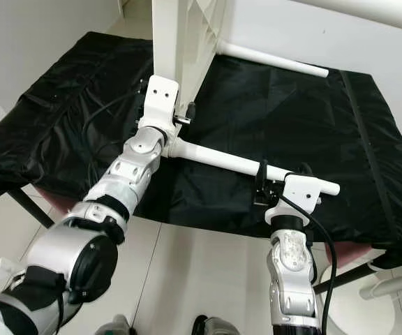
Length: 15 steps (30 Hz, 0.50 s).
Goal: Building children table
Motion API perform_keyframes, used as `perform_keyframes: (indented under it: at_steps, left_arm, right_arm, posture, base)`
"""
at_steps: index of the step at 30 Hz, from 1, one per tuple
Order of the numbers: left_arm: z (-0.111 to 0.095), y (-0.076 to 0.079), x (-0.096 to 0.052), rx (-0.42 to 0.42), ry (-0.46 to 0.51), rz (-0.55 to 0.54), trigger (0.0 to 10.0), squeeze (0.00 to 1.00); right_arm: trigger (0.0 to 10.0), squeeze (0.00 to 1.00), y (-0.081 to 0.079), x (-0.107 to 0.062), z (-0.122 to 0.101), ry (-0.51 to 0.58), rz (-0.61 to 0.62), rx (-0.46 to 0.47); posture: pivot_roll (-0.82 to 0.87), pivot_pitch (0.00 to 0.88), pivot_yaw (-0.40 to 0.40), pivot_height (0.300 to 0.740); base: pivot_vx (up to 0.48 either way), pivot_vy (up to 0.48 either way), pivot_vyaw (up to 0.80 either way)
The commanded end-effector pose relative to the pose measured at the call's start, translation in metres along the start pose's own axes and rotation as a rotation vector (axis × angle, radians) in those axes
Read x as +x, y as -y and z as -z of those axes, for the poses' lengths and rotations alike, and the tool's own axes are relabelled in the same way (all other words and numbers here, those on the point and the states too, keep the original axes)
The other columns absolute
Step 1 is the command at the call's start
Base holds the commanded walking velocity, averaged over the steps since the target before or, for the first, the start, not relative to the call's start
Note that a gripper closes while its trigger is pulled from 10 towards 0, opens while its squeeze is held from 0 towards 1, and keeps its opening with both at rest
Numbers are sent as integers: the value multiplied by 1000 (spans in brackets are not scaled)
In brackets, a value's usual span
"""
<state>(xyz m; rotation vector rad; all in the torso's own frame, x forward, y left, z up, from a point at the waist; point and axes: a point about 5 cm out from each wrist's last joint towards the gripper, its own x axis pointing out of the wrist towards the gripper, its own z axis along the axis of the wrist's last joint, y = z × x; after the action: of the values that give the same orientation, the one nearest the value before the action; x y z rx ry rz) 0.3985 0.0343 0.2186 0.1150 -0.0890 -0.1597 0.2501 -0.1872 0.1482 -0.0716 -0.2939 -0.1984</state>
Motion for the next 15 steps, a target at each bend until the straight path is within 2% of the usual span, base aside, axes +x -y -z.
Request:
perform_keyframes:
  at_steps: [1,15]
  left_arm:
    - [-1,-1,2,-11,-10,-51,10000,0]
    - [-23,-5,10,-45,51,-104,10000,0]
  right_arm:
    - [10000,0,0,0,0,3,2,-4]
    - [10000,0,0,3,-1,7,4,-2]
  posture:
    - [-23,39,-20,740]
    - [-29,42,-25,740]
  base:
    - [0,0,0]
    - [0,0,0]
